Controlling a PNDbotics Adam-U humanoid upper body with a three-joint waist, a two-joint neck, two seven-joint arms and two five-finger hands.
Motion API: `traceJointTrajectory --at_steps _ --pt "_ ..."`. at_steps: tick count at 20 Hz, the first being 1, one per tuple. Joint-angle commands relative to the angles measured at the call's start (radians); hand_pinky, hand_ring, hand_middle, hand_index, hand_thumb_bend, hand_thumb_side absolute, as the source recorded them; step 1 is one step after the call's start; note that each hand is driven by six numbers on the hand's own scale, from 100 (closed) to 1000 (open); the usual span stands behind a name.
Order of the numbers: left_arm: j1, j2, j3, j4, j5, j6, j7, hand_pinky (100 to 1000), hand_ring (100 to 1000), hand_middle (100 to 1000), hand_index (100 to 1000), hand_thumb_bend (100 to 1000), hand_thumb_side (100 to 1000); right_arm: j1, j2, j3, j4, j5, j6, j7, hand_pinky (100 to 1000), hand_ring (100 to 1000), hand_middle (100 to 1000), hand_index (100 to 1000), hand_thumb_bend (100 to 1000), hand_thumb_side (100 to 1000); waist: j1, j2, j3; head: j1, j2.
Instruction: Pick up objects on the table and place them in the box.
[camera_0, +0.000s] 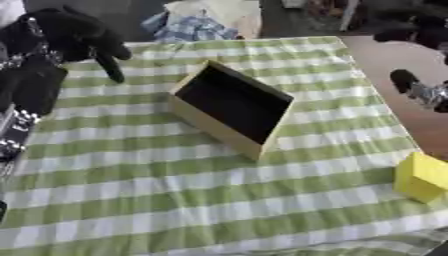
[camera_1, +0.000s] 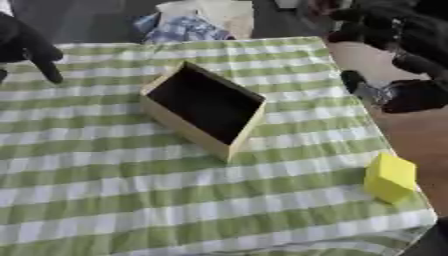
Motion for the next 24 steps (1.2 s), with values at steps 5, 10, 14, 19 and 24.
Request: traceJointTrajectory --at_steps 5,10,14,19,24 --pt "-0.01 0.01 0.006 -0.014 0.002 0.003 -0.004 531 697 687 821 100 660 0.067 -0.055 -0.046 -0.014 -0.007 0.004 0.008 996 986 1000 932 100 987 -0.004 -0.013 -0.009 0.006 0.007" --pt "-0.003 0.012 0.007 -0.014 0.0 0.007 -0.006 531 696 686 821 100 656 0.146 -0.052 -0.068 -0.004 0.004 0.021 0.005 986 979 997 931 100 1000 -0.012 -0.015 -0.017 0.007 0.007" --pt "0.002 0.013 0.007 -0.014 -0.002 0.012 -0.008 531 696 686 821 100 653 0.206 -0.035 -0.084 0.01 0.006 0.035 0.007 977 974 994 931 100 1000 -0.018 -0.015 -0.023 0.004 0.007" --pt "0.006 0.015 0.01 -0.014 -0.004 0.015 -0.007 531 697 686 822 100 651 0.272 -0.007 -0.112 0.021 0.021 0.053 -0.014 950 935 959 930 100 1000 -0.02 -0.016 -0.032 -0.002 0.007" --pt "0.009 0.016 0.012 -0.014 -0.008 0.016 -0.005 530 697 686 823 100 650 0.323 0.025 -0.134 0.027 0.05 0.074 -0.045 944 892 924 918 100 993 -0.021 -0.014 -0.041 -0.011 0.007"
